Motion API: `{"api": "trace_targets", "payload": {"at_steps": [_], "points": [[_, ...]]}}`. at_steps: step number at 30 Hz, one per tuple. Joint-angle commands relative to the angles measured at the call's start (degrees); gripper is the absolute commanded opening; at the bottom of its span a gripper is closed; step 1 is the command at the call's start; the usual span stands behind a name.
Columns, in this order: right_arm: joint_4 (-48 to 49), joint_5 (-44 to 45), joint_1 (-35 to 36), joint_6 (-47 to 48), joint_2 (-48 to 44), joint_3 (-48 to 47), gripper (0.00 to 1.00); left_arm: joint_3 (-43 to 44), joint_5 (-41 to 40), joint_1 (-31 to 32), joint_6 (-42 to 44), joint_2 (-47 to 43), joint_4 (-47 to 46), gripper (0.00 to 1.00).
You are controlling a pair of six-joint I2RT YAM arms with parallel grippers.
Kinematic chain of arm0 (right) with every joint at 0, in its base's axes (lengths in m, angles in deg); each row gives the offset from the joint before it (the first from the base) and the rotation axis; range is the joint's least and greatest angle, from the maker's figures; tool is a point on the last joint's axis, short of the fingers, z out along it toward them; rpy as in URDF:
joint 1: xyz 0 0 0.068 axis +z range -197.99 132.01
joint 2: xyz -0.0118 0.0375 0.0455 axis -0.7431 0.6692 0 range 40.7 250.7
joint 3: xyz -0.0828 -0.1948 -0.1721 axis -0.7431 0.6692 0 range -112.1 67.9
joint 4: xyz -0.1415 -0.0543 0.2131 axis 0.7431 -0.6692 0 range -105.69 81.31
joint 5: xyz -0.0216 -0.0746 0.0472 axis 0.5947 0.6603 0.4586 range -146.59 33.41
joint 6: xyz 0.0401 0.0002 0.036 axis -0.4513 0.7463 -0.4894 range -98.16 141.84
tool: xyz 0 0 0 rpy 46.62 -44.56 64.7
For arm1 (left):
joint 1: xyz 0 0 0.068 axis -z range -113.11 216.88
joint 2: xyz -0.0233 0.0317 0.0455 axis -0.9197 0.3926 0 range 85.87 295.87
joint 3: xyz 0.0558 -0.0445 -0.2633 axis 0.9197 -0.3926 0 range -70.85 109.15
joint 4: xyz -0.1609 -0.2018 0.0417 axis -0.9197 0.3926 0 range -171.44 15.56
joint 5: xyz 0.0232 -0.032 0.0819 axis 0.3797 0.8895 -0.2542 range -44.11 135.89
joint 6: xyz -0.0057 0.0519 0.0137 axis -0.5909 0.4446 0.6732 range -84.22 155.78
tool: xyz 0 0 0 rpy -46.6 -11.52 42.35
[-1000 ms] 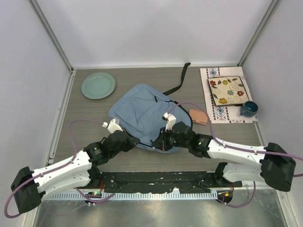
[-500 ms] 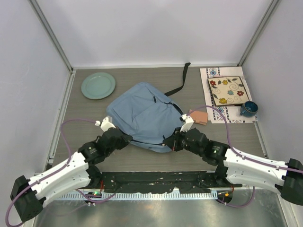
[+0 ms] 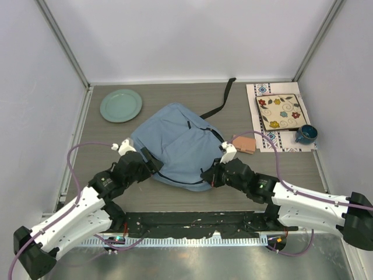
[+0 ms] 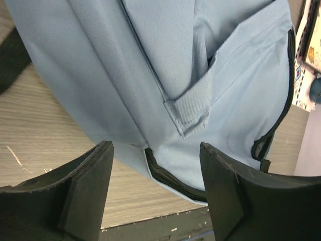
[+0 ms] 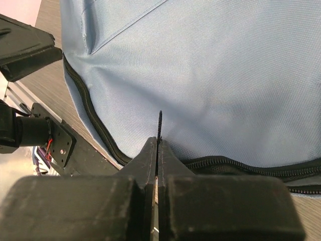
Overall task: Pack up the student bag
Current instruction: Zip the student bag at the center of the board.
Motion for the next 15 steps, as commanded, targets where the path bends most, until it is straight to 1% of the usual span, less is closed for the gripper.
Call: {"api": "trace_targets", "payload": {"at_steps": [1, 2, 3, 4, 5, 6, 8, 9, 10, 11, 12, 13, 14, 15], "points": [[4.7, -0.5, -0.2, 0.4, 1.2, -0.9, 0.01, 2.0, 5.3, 1.7, -5.2, -0.3, 3.4, 0.75], [4.8, -0.5, -0.2, 0.3, 1.2, -0.9, 0.01, 1.5, 5.2, 2.4, -9.3, -3.0, 3.3, 0.79], [4.9, -0.3, -0.2, 0.1, 1.2, -0.9, 0.01, 0.9, 4.6, 4.1, -11.6, -4.2, 3.2, 0.83], [4.9, -0.2, -0.2, 0.1, 1.0, -0.8, 0.01, -0.1, 4.5, 4.9, -13.7, -5.6, 3.1, 0.85], [4.9, 0.4, -0.2, 0.1, 0.7, -0.7, 0.01, -0.7, 4.1, 6.2, -15.6, -7.1, 2.6, 0.92], [4.9, 0.5, -0.2, 0.1, 0.4, -0.6, 0.01, -1.1, 3.6, 9.6, -19.3, -7.3, 2.0, 0.93], [4.5, 0.7, -0.2, 0.6, 0.3, -0.6, 0.01, -1.1, -0.4, 14.1, -22.9, -6.3, 1.2, 0.96], [4.2, 0.8, -0.2, 0.8, 0.4, -0.7, 0.01, -0.8, -2.2, 19.5, -26.4, -3.5, 0.7, 0.97], [4.0, 0.9, -0.2, 1.1, 0.5, -0.8, 0.01, 0.2, -6.2, 22.2, -28.6, -1.9, -0.4, 0.98], [3.8, 0.9, -0.2, 1.1, 0.5, -0.9, 0.01, 1.0, -8.2, 24.8, -30.2, 0.4, -1.0, 0.99], [3.4, 1.2, -0.2, 1.1, 0.2, -1.0, 0.01, 1.8, -10.1, 29.6, -33.2, 4.3, -2.3, 1.00], [3.3, 1.3, -0.1, 1.1, 0.0, -1.1, 0.01, 3.4, -14.2, 31.5, -34.7, 6.4, -3.0, 1.00], [3.3, 1.4, -0.2, 1.0, -0.2, -1.1, 0.01, 3.6, -15.2, 33.0, -35.9, 8.0, -4.2, 1.00], [3.2, 1.8, -0.2, 0.9, -0.4, -1.1, 0.01, 3.3, -15.8, 33.9, -36.9, 10.5, -7.3, 1.00]]}}
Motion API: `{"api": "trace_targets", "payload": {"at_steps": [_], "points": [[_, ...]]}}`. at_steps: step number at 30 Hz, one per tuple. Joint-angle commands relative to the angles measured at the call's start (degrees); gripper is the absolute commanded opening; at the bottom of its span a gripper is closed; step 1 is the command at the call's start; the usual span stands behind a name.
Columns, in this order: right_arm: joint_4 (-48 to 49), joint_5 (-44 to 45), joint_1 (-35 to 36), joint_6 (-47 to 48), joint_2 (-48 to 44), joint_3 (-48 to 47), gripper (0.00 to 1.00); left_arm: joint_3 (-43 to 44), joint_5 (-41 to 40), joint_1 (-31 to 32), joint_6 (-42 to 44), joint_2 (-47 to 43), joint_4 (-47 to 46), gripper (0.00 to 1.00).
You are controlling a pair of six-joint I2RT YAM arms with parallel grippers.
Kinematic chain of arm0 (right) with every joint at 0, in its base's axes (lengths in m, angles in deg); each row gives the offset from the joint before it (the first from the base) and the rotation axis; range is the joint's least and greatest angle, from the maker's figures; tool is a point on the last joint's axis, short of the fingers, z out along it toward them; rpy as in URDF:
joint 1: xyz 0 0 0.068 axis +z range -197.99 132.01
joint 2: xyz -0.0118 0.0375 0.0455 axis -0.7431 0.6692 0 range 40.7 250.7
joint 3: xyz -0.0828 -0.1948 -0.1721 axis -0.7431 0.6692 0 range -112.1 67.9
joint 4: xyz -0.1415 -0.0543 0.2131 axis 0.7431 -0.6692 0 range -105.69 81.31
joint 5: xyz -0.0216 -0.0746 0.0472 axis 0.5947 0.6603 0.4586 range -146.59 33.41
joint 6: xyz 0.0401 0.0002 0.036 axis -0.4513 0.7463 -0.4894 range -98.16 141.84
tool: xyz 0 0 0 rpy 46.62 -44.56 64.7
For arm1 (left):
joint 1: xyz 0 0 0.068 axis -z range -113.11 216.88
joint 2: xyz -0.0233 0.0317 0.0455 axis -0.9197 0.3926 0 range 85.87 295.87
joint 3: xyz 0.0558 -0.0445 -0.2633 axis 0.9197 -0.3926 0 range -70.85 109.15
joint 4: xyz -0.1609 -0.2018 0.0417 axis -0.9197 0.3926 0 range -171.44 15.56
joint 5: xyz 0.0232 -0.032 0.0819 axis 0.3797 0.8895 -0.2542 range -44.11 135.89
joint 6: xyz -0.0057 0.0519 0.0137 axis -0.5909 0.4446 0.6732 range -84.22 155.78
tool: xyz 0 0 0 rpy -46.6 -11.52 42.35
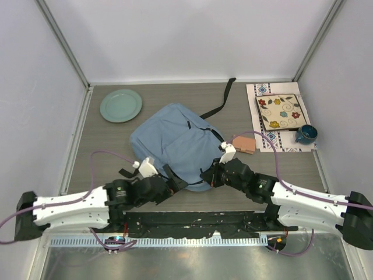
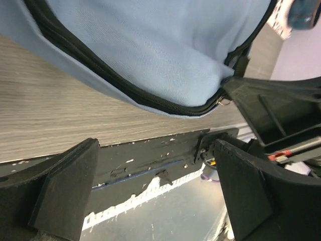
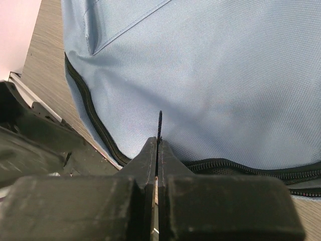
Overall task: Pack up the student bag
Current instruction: Zip the student bag at the center of the board.
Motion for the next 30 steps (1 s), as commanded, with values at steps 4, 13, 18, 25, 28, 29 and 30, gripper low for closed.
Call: {"api": "trace_targets", "payload": {"at_steps": [4, 13, 18, 25, 28, 29, 30], "points": [[2.2, 1.7, -0.1, 0.0, -2.4, -0.7, 0.01, -2.5, -12.2, 5.4, -13.1, 9.5, -22.0, 1.00], [2.1, 1.0, -0.1, -0.5, -4.3, 0.8, 0.01, -2.1, -18.6, 5.3, -13.5, 19.0, -33.9, 0.94], [1.4, 1.0, -0.1, -0.3, -4.9, 0.9, 0.01, -6.0, -19.3, 5.3, -15.2, 19.0, -37.6, 0.56], [1.9, 2.0, -0.1, -0.2, -5.6, 1.7, 0.01, -6.7, -21.9, 5.3, -14.3, 14.6, -30.0, 0.09], [1.6, 2.1, -0.1, 0.0, -5.3, 1.3, 0.01, -7.5, -22.4, 5.3, -14.4, 12.7, -27.1, 0.00], [1.2, 2.3, -0.1, 0.1, -5.2, 1.1, 0.01, -7.8, -22.7, 5.3, -14.3, 12.4, -26.1, 0.00], [1.1, 2.5, -0.1, 0.1, -5.2, 1.1, 0.01, -7.9, -22.9, 5.3, -14.4, 12.0, -25.0, 0.00]]}}
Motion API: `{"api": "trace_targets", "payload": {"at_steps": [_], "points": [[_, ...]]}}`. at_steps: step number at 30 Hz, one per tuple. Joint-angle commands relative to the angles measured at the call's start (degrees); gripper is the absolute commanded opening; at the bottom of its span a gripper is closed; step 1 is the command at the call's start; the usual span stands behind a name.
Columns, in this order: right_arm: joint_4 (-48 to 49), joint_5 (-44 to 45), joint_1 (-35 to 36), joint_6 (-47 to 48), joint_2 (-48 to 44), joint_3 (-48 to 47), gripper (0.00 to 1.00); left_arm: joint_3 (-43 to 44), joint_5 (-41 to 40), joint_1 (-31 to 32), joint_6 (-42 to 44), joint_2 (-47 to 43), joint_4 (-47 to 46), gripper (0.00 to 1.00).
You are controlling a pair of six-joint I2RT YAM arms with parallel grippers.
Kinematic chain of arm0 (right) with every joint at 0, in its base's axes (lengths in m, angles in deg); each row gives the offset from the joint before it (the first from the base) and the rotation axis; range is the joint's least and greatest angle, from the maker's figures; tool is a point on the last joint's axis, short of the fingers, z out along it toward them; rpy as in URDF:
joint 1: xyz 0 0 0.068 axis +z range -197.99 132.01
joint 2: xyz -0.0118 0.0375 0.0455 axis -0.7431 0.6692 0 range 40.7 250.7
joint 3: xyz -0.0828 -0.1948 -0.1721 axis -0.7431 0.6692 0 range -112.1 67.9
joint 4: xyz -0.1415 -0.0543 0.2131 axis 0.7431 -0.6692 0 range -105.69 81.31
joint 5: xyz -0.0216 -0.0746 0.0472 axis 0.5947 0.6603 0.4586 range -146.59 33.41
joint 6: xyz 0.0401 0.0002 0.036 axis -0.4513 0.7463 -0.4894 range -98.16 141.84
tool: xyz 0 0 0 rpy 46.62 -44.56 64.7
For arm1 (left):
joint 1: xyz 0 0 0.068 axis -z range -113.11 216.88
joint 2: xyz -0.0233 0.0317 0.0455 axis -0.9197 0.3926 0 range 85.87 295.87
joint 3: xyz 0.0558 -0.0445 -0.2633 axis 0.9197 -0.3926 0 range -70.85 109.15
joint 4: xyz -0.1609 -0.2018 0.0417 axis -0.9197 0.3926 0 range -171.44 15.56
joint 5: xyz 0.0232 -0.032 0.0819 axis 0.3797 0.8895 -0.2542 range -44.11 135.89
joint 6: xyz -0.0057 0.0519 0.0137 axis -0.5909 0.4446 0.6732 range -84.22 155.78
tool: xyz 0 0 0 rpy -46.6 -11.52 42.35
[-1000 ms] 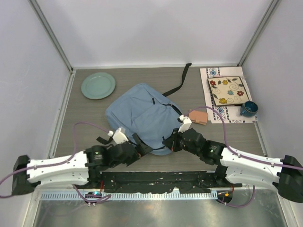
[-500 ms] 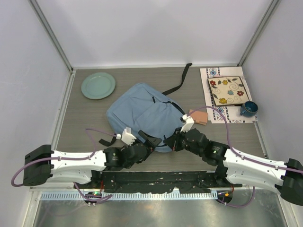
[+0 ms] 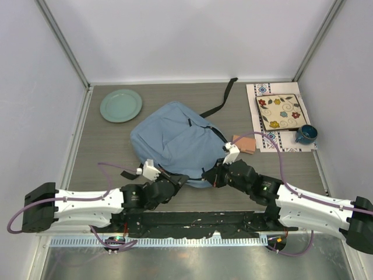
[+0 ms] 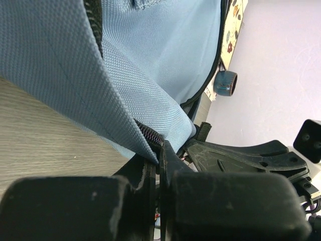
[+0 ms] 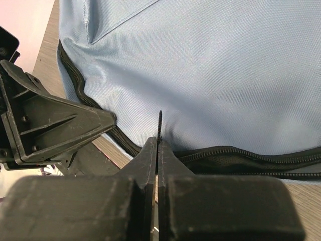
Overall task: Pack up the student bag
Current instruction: Zip the student bag at the center of the board.
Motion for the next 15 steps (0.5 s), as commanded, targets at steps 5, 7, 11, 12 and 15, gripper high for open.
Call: {"api": "trace_targets", "payload": {"at_steps": [5, 7, 11, 12, 15], "points": [[-1.7, 5.9, -0.1, -0.2, -2.3, -0.6, 0.01, 1.3, -7.1, -0.1, 0.8, -6.7, 17.9, 0.00], [-2.8, 7.1, -0.2, -0.1, -2.6, -0.9, 0.01, 1.8, -8.7, -0.1, 0.2, -8.9, 22.6, 0.00], [-4.8, 9.0, -0.2, 0.0, -2.2, -1.7, 0.01, -0.3, -10.9, -0.2, -1.4, -17.9, 32.9, 0.00], [-4.8, 9.3, -0.3, -0.2, -2.0, -1.7, 0.01, -0.5, -11.1, -0.2, -3.0, -19.7, 34.9, 0.00], [-5.3, 10.4, -0.4, -0.5, -1.4, -1.7, 0.01, -0.9, -12.1, -0.2, -4.9, -25.5, 42.7, 0.00]]}}
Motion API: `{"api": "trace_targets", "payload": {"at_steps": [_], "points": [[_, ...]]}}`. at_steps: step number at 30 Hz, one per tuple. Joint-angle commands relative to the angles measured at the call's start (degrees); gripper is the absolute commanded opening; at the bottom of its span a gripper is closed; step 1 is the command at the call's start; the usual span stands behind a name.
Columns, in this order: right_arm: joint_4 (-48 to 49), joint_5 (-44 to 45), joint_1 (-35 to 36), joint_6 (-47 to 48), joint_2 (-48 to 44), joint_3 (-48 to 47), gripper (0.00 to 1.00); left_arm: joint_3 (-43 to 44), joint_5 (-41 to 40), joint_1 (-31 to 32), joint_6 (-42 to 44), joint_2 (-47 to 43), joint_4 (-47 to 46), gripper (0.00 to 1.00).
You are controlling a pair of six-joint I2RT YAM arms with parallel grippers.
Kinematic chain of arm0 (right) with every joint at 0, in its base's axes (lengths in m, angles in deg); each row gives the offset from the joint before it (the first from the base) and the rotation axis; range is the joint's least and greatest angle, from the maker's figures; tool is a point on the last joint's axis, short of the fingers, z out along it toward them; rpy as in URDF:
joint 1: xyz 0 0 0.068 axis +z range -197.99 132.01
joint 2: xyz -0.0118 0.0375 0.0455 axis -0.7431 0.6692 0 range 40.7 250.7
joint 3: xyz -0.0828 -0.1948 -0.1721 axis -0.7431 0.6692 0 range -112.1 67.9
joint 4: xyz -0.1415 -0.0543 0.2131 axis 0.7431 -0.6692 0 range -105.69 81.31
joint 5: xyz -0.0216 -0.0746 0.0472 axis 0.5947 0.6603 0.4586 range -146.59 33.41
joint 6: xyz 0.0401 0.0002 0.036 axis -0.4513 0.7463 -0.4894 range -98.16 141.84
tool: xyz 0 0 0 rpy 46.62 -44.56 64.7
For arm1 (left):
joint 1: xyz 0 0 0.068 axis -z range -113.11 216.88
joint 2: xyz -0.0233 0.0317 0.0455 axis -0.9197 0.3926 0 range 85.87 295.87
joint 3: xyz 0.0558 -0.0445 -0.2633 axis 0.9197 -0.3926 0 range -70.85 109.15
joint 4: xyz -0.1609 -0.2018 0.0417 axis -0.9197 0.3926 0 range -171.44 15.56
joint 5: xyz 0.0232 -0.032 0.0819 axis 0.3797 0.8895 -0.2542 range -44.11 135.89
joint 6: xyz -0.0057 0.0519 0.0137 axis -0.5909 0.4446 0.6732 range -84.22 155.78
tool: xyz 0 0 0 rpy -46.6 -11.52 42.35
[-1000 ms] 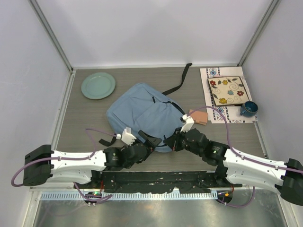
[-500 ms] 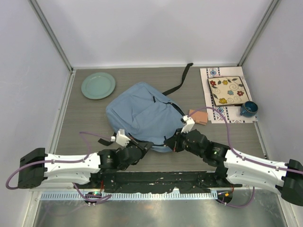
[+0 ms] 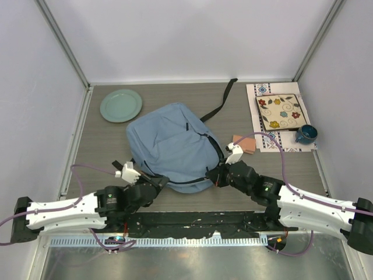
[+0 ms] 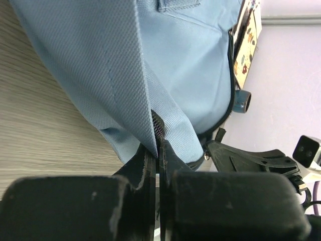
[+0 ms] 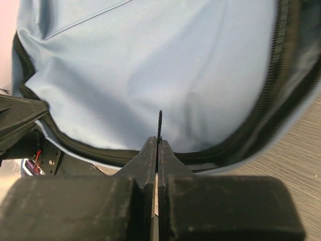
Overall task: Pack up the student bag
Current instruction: Zip the student bag at the center of the board.
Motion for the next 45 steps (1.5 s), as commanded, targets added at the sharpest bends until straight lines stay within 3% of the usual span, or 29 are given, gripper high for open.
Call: {"api": "trace_targets", "payload": {"at_steps": [1, 5, 8, 12, 15, 17, 19, 23, 26, 30, 36, 45], "points": [[-2.3, 6.3, -0.5, -0.2, 0.1, -1.8, 0.01, -0.6, -9.5, -0.3, -2.8, -7.4, 19.1, 0.00], [-3.0, 7.7, -1.0, -0.4, -0.1, -1.7, 0.01, 0.1, -10.4, -0.3, -4.1, -13.2, 28.5, 0.00], [-2.1, 7.3, -1.2, 0.0, -0.4, -1.5, 0.01, -0.2, -10.0, -0.3, -3.8, -16.7, 30.4, 0.00], [0.5, 2.9, -1.2, 1.4, 0.6, -1.5, 0.01, -0.1, -7.9, -0.3, 0.6, -18.4, 26.2, 0.43], [2.7, 1.2, -1.2, 1.5, 1.3, -1.0, 0.01, 3.1, -6.1, -0.3, 8.5, -15.3, 20.6, 0.66], [3.5, 0.9, -1.2, 1.4, 1.3, -0.8, 0.01, 8.5, -5.1, -0.3, 14.9, -8.5, 20.6, 0.73], [3.4, 1.1, -1.2, 1.5, 1.5, -0.9, 0.01, 15.6, -4.7, -0.3, 20.3, -0.3, 21.6, 0.76], [2.8, 0.9, -1.2, 1.7, 1.4, -1.5, 0.01, 26.8, -1.7, -0.2, 48.1, 13.5, 17.2, 0.79], [2.5, 1.5, -1.2, 1.6, 1.0, -1.3, 0.01, 32.1, 3.7, -0.1, 63.5, 21.8, 10.4, 0.82], [1.5, 2.1, -1.2, 1.8, 0.1, -1.5, 0.01, 34.3, 11.8, -0.1, 74.5, 29.1, 1.9, 0.86], [0.7, 2.4, -1.2, 1.7, -0.6, -1.6, 0.01, 34.8, 17.8, -0.1, 83.4, 35.3, -1.7, 0.92], [-0.6, 3.0, -1.2, 2.4, -1.7, -2.9, 0.01, 35.4, 22.7, -0.1, 87.7, 42.2, -4.4, 0.96]]}}
